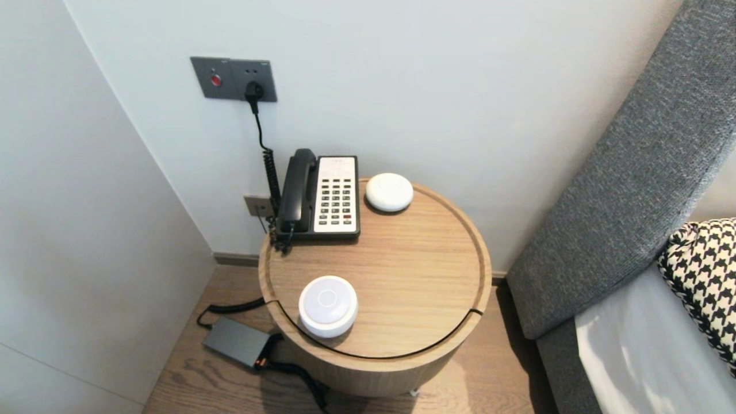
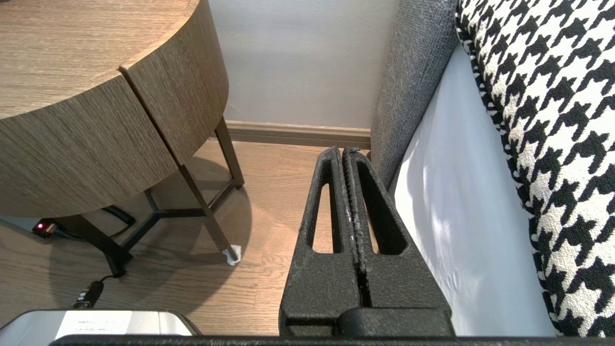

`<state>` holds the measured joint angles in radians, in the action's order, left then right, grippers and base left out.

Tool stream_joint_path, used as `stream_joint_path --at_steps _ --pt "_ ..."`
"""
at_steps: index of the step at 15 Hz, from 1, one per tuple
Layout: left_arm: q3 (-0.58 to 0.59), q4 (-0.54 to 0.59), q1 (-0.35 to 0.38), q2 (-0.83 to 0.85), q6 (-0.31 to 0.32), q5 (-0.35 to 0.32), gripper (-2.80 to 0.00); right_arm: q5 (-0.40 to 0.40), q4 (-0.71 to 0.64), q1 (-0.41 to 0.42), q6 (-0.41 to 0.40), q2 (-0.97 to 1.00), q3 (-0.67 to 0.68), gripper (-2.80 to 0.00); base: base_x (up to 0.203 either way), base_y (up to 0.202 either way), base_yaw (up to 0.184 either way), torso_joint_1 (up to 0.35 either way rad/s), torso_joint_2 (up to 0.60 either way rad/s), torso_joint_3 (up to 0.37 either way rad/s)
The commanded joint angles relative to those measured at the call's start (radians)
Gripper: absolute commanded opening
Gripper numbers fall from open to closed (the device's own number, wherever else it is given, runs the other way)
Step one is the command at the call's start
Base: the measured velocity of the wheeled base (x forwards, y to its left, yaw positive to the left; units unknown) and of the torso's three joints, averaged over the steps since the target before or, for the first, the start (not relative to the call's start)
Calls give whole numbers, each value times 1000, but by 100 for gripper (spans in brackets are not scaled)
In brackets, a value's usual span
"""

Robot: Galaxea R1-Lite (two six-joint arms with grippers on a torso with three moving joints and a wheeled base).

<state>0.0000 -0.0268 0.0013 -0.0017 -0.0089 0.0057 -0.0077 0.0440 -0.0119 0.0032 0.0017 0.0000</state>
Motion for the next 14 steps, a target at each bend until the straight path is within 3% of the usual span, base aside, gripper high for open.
stream_joint_path --at_steps 1,14 --pt "12 -1 -1 0 1 0 -280 0 0 0 0 1 26 -280 0 0 0 0 0 0" --pt "12 -1 -1 2 1 0 -280 0 0 0 0 1 26 -280 0 0 0 0 0 0"
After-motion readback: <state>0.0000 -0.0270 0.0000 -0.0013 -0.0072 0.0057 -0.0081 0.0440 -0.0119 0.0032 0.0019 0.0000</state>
